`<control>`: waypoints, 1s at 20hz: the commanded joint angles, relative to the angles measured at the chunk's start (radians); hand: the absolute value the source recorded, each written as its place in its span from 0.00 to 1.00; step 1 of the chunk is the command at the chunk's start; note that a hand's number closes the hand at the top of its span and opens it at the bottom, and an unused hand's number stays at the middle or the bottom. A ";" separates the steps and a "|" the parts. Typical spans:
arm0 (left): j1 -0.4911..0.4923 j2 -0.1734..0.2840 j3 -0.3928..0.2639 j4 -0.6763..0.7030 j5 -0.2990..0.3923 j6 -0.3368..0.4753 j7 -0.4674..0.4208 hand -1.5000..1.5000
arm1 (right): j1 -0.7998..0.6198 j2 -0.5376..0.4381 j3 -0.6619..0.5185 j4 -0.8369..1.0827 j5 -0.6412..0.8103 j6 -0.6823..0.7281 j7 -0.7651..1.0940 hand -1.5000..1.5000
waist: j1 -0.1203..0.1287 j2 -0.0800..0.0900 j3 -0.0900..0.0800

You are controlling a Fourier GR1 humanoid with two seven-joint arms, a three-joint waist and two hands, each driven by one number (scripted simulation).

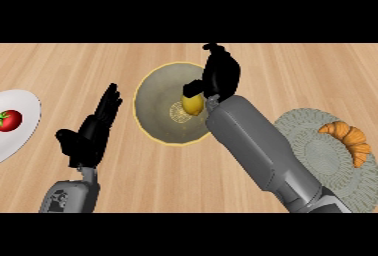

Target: Pick the lemon from the placemat and place it in the bowl

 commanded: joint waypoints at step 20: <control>0.024 0.013 0.020 -0.024 0.001 -0.004 0.021 0.50 | 0.471 0.008 -0.042 -0.811 0.106 -0.171 -0.017 0.00 | -0.020 -0.007 0.000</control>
